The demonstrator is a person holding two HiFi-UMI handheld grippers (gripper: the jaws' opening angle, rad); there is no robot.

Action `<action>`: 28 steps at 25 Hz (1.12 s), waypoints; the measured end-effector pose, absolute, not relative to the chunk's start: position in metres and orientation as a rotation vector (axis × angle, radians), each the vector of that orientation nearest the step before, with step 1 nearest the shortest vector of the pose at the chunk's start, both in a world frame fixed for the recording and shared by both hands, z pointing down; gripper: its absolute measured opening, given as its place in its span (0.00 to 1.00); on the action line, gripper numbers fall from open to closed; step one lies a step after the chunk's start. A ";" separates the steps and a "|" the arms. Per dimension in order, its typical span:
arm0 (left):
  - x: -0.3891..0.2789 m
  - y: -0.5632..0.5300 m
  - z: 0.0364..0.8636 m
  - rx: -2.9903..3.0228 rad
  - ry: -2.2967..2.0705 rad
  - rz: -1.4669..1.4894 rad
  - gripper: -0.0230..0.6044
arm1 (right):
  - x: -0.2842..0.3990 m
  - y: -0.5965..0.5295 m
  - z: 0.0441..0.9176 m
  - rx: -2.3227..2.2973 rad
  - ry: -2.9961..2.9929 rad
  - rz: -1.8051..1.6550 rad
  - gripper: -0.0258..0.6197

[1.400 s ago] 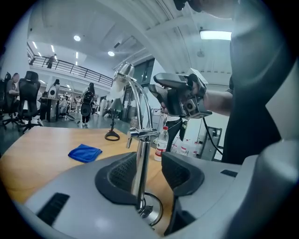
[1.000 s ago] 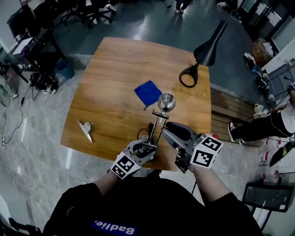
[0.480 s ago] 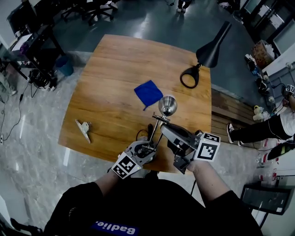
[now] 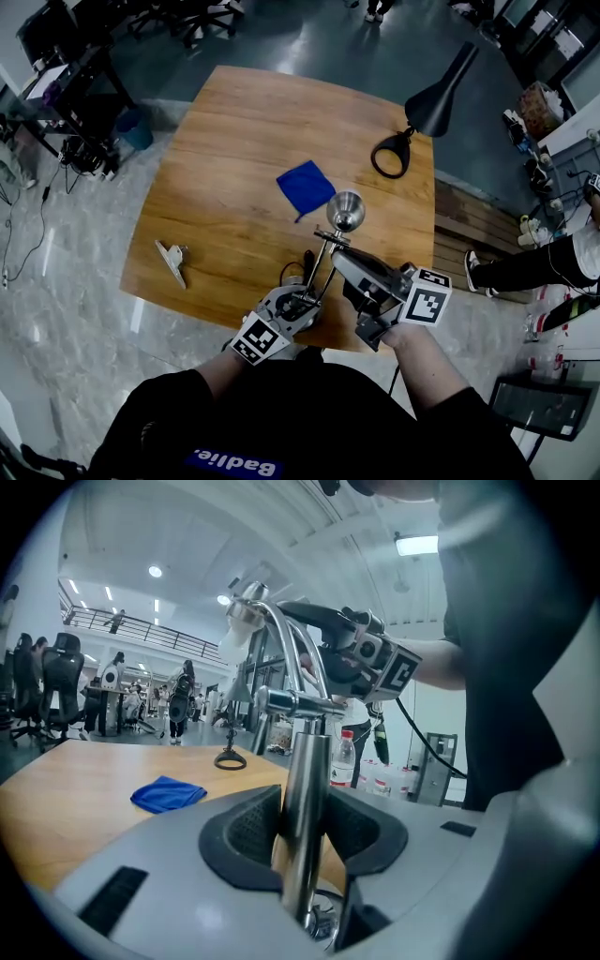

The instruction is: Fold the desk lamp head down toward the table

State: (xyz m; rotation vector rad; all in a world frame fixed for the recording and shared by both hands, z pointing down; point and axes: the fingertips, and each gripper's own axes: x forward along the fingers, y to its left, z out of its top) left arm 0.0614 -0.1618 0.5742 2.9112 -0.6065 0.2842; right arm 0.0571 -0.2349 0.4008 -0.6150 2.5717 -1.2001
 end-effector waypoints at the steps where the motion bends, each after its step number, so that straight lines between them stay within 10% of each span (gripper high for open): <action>1: 0.062 -0.162 0.574 2.908 -0.615 0.279 0.26 | 0.057 -0.235 0.401 -0.609 2.558 -1.207 0.09; 28: 0.064 -0.161 0.571 2.919 -0.615 0.263 0.26 | 0.086 -0.286 0.536 -0.546 1.890 -1.896 0.14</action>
